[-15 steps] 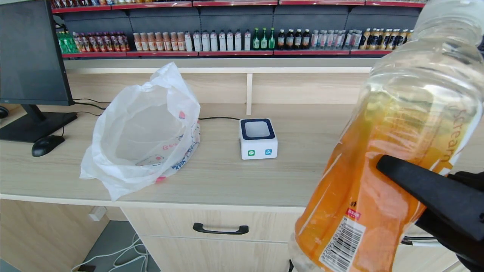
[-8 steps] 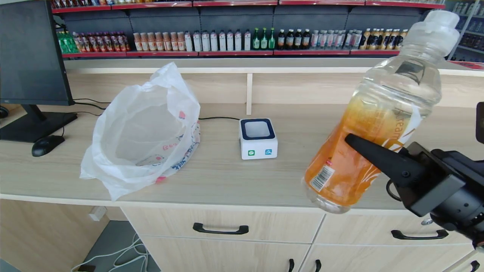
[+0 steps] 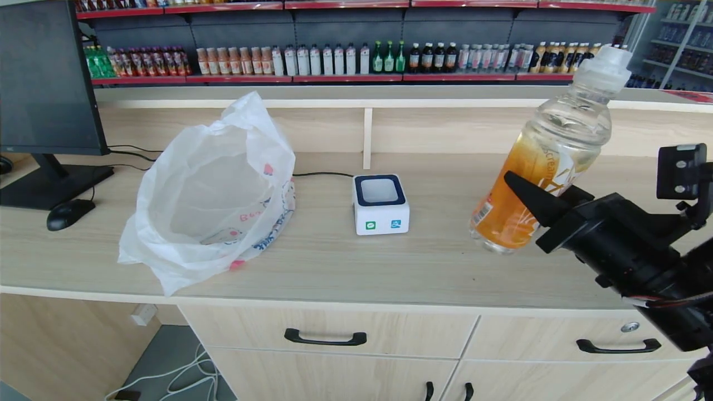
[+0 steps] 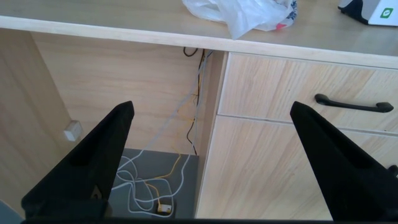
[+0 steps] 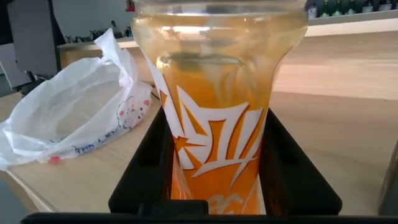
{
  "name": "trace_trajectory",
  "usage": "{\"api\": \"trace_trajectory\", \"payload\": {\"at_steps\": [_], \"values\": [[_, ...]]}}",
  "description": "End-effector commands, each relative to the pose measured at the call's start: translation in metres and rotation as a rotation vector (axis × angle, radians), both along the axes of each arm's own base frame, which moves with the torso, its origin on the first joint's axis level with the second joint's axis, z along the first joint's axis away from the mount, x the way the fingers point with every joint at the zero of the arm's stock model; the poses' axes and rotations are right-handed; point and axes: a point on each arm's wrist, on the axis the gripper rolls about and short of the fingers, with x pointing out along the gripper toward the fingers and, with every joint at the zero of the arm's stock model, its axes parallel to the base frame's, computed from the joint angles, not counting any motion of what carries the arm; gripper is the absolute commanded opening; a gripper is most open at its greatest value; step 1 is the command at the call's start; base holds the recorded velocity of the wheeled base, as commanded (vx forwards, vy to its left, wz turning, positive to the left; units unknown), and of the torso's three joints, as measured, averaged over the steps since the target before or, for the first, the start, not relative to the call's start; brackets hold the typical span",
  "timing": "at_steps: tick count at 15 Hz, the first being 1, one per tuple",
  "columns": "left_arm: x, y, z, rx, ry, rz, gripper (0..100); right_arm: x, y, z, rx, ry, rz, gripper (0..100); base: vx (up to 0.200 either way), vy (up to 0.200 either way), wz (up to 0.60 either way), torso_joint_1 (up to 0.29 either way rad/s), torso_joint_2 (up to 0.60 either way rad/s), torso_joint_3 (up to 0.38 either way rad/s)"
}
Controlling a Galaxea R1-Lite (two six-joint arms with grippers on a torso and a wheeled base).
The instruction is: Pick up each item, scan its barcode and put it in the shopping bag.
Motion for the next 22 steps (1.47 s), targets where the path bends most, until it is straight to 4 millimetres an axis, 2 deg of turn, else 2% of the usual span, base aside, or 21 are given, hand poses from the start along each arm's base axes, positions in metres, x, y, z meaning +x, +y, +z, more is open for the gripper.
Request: {"api": "trace_trajectory", "payload": {"at_steps": [1,4,10,22], "values": [[0.0,0.0,0.0,-0.002,-0.002,0.001,100,0.015,-0.003,0.0,0.012,-0.002,-0.073,0,0.0,0.0,0.0,0.0,0.0,0.0],[0.0,0.0,0.0,-0.004,-0.001,0.001,100,0.021,-0.002,0.009,0.033,-0.036,-0.085,0,0.0,0.0,0.0,0.0,0.0,0.0],[0.0,0.0,0.0,-0.002,-0.002,0.001,100,0.021,-0.004,0.01,0.037,-0.038,-0.09,0,-0.2,0.0,0.0,0.003,0.0,-0.001],[0.0,0.0,0.0,-0.002,-0.002,-0.001,100,0.028,-0.003,0.016,0.046,-0.062,-0.098,0,0.0,0.0,0.0,0.0,0.0,0.0]]}}
